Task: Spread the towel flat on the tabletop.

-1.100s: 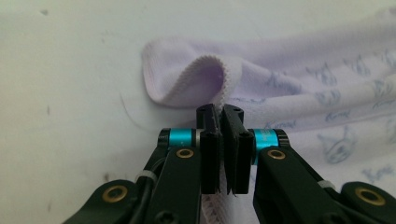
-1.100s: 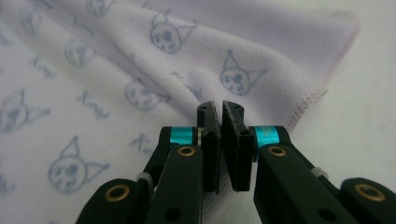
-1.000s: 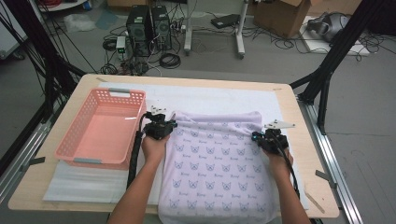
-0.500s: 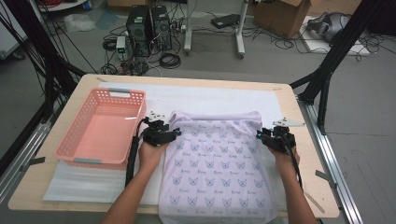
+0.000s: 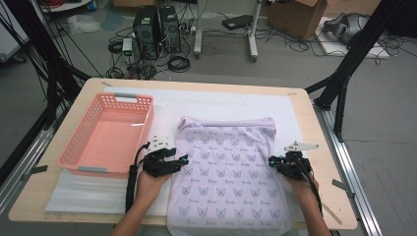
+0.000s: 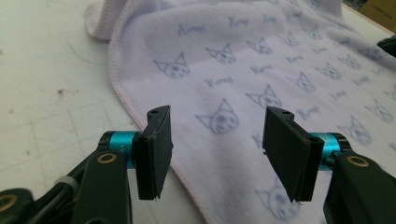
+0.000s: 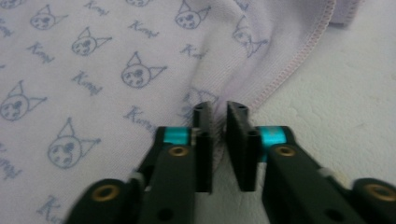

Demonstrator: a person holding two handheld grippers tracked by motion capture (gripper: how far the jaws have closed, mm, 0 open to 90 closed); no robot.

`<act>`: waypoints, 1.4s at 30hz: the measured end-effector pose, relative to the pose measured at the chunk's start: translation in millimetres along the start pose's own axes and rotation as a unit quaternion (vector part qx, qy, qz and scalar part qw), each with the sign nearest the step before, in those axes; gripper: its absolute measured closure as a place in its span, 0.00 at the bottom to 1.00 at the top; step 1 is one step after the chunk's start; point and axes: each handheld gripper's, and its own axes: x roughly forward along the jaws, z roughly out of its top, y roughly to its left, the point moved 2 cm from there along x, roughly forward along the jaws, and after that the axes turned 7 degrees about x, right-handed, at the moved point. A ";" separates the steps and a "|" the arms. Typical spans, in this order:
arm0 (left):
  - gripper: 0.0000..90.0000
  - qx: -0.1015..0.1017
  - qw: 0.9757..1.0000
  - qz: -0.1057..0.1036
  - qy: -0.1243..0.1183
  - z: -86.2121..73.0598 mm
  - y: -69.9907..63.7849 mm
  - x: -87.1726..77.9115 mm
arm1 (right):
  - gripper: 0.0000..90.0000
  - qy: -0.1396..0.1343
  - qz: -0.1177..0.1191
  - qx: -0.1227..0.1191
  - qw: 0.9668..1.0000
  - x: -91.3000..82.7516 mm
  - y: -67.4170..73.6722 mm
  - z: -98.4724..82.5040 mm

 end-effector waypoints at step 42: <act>0.97 0.049 0.998 -0.005 0.047 -49.5 -46.7 -52.7 | 0.98 -0.025 0.008 -0.001 1.000 -65.0 32.5 -76.1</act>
